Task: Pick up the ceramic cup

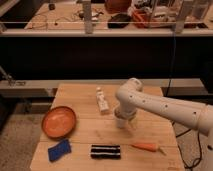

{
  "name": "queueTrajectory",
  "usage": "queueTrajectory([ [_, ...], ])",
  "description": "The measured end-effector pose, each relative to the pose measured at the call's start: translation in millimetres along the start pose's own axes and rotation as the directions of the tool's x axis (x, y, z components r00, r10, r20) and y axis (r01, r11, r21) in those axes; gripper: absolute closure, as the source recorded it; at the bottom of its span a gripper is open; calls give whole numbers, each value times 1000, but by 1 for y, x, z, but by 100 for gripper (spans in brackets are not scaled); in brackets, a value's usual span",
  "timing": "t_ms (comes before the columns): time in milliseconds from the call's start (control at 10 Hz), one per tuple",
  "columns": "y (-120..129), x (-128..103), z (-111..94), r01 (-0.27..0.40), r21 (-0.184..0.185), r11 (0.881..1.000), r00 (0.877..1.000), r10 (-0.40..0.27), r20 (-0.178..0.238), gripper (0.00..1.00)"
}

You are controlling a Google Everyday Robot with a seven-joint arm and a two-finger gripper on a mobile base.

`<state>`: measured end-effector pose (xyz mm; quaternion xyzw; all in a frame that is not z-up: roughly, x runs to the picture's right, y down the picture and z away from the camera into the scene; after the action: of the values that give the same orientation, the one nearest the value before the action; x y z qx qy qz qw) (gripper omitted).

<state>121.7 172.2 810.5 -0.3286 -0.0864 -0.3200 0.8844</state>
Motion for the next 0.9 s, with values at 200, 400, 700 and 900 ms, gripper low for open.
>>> queueTrajectory([
  [200, 0, -1, 2, 0, -2, 1000, 1000, 0, 0, 47],
  [400, -2, -2, 5, 2, 0, 1000, 1000, -2, -1, 62],
  [700, -6, -4, 3, 13, 2, 1000, 1000, -13, -10, 91],
  [900, -5, -2, -5, 20, 2, 1000, 1000, -20, -10, 96],
])
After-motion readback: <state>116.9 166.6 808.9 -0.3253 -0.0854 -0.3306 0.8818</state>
